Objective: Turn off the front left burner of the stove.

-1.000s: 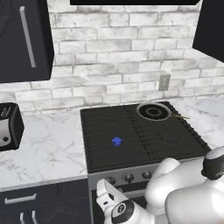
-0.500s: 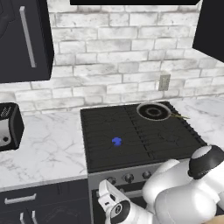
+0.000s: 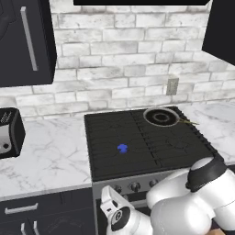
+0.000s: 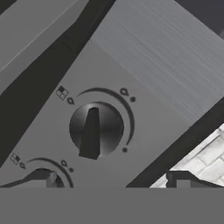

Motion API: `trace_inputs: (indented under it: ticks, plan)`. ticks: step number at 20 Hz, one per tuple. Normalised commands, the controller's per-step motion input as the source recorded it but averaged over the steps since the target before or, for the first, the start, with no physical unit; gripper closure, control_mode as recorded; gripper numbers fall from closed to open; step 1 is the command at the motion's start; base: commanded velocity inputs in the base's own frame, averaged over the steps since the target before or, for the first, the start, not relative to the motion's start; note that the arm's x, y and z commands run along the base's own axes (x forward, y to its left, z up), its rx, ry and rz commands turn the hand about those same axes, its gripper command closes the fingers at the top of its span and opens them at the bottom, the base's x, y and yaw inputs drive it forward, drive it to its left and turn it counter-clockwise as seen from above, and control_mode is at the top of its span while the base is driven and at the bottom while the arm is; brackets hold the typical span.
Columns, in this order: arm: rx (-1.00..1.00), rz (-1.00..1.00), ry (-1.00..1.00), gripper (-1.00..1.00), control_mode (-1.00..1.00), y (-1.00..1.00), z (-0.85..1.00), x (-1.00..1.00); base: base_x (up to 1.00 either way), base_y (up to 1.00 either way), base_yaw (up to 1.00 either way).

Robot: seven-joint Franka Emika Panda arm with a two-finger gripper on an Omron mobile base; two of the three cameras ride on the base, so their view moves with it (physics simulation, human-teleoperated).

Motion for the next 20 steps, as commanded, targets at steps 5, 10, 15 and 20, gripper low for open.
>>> trace_inputs:
  ticks: [5,10,15,20]
  plan:
    - [0.00,0.00,0.00,-1.00,-1.00,0.00,-0.12,0.19,0.00,0.00,0.00]
    - [0.00,0.00,0.00,-1.00,-1.00,0.00,-0.21,0.03,0.00,0.00,0.00]
    - [0.00,0.00,0.00,-1.00,-1.00,0.00,-0.21,0.05,0.00,0.00,0.00]
    - [0.00,0.00,0.00,-1.00,-1.00,0.00,-0.16,0.15,0.00,0.00,0.00]
